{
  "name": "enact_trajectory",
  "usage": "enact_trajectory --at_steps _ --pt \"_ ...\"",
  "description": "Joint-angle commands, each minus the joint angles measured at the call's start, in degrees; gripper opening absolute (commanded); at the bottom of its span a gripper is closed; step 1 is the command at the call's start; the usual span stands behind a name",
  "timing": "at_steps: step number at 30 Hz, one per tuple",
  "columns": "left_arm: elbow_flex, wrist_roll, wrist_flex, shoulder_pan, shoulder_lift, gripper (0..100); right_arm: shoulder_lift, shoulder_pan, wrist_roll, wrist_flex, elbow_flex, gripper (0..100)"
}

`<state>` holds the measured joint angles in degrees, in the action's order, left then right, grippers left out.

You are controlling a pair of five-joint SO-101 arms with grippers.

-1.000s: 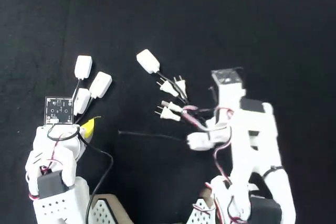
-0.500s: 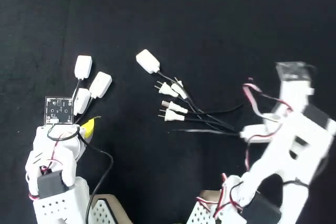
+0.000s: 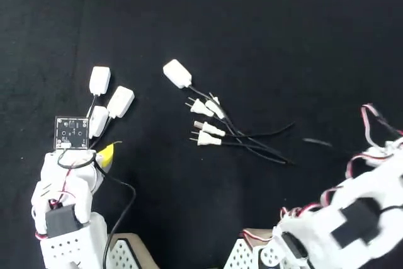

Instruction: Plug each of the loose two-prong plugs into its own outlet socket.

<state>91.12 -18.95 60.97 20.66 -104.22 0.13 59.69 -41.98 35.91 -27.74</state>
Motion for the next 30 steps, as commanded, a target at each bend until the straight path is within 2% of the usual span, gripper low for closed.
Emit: enact_trajectory --at_steps 1,5,10,13,17,20,26,30 --pt "-0.4 -0.4 -1.1 0.1 -0.4 33 8.0 2.4 2.5 0.0 12.9 1.2" --pt "-0.4 -0.4 -1.1 0.1 -0.4 33 14.6 2.5 2.6 8.2 21.1 1.8" --pt "-0.4 -0.4 -1.1 0.1 -0.4 33 16.6 2.0 5.9 15.6 25.4 16.4" --pt "-0.4 -0.4 -1.1 0.1 -0.4 33 16.0 0.9 8.7 19.2 29.0 20.8" --pt "-0.3 -0.4 -1.1 0.1 -0.4 33 12.9 0.8 14.9 28.1 35.9 21.4" --pt "-0.3 -0.4 -1.1 0.1 -0.4 33 9.3 0.8 18.5 38.9 41.7 21.5" --pt "0.5 -0.4 -1.1 0.1 -0.4 33 3.2 0.8 23.2 58.5 51.5 21.4" --pt "1.4 -0.4 -3.0 0.1 -0.3 33 -0.4 -0.1 24.4 65.1 54.7 21.2"
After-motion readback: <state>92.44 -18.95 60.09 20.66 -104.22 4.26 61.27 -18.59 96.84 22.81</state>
